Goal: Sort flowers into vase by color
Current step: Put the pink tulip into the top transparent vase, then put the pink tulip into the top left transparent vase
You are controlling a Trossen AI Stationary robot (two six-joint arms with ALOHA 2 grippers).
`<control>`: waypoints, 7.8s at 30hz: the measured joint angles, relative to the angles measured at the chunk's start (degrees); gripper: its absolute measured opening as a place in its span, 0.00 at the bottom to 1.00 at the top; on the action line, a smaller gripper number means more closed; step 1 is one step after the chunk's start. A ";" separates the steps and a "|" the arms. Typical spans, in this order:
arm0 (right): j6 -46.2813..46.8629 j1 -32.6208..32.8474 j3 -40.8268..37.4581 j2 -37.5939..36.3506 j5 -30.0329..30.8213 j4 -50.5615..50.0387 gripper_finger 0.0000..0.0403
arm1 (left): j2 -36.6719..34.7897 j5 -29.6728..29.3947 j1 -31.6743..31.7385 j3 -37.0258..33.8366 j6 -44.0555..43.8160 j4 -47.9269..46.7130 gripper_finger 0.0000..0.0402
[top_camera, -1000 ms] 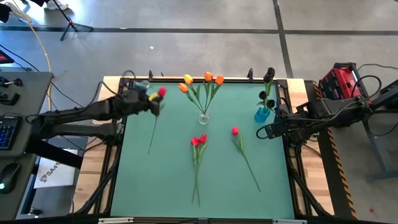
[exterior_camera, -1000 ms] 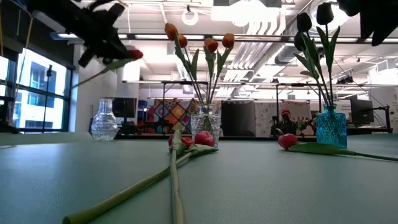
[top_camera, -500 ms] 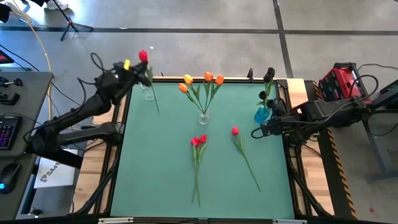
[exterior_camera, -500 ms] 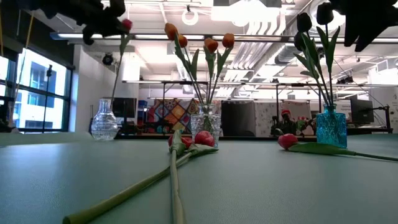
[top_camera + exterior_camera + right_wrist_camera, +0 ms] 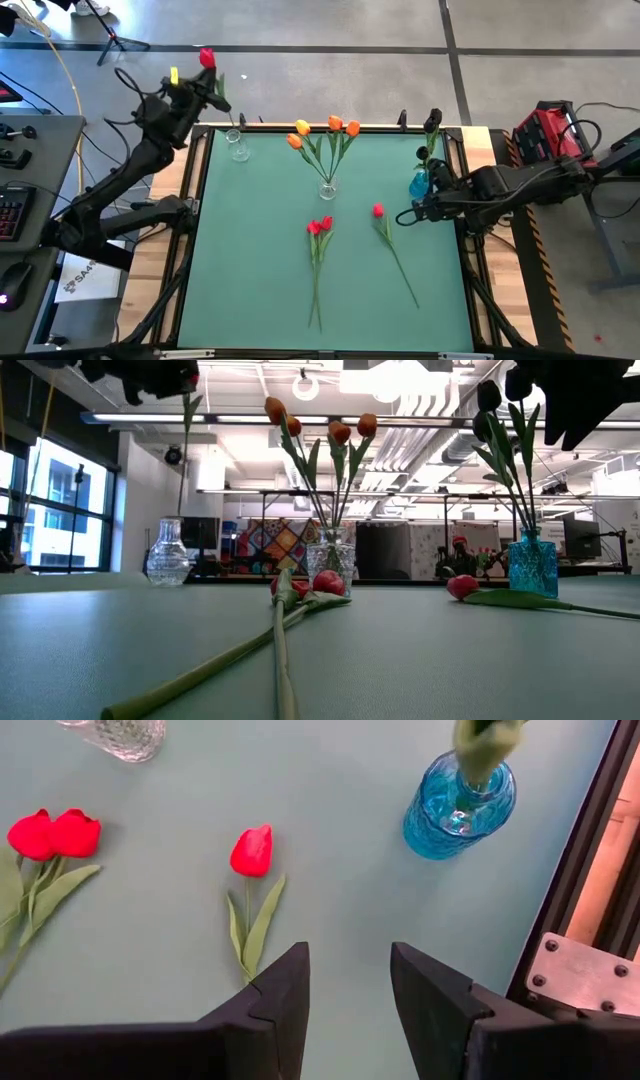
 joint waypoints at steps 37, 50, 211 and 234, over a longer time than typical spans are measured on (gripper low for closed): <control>-1.21 0.00 0.00 -0.02 2.63 -0.34 0.32 | 9.70 1.66 8.33 3.57 -5.12 -11.66 0.31; -1.23 0.00 0.00 -0.02 2.63 -0.33 0.32 | 6.00 5.92 8.12 3.57 -8.63 -15.61 0.49; -63.23 1.90 -4.37 17.79 7.24 82.11 0.00 | 28.77 12.96 -53.99 3.45 -19.66 20.44 0.34; -72.95 5.17 -4.37 17.64 18.66 87.35 0.00 | 27.05 11.88 -55.91 3.48 -18.38 18.87 0.29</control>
